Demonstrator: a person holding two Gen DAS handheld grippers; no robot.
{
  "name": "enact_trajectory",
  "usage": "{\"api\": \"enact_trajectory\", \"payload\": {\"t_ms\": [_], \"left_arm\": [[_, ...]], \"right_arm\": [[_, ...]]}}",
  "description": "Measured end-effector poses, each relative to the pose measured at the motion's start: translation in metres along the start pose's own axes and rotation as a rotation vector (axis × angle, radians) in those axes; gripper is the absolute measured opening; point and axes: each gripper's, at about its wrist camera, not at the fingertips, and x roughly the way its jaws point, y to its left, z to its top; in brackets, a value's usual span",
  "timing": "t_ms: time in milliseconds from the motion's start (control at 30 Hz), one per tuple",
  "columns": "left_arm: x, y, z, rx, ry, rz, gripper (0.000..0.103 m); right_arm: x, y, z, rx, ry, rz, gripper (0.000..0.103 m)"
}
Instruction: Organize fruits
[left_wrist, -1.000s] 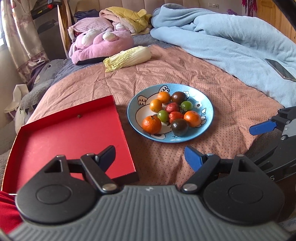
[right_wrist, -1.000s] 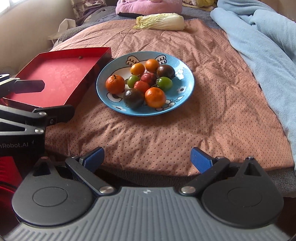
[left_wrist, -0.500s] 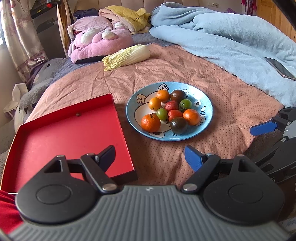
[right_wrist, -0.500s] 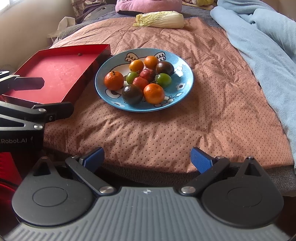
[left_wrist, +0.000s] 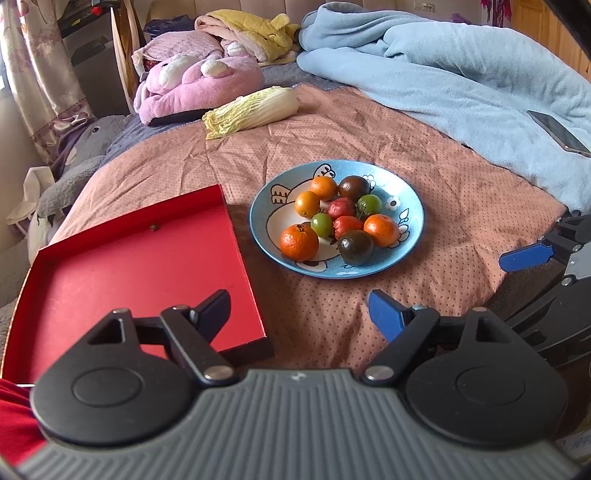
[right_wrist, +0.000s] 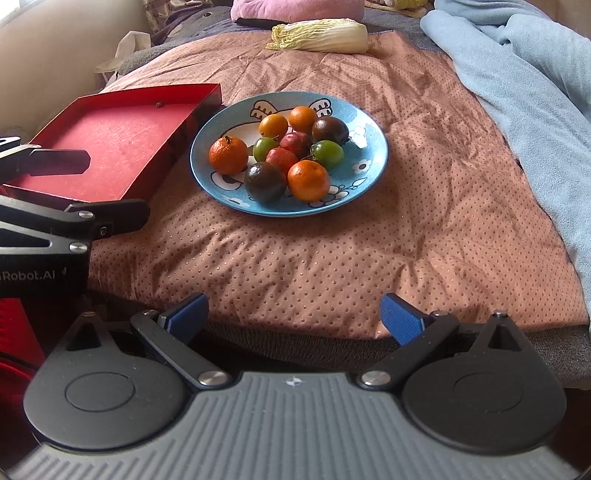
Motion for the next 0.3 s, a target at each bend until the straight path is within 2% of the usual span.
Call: {"api": "enact_trajectory", "payload": {"t_ms": [300], "left_arm": [[-0.0039, 0.0004, -0.0013, 0.001, -0.021, -0.006, 0.081]], "right_arm": [[0.0002, 0.0039, 0.0002, -0.005, -0.001, 0.004, 0.101]]}}
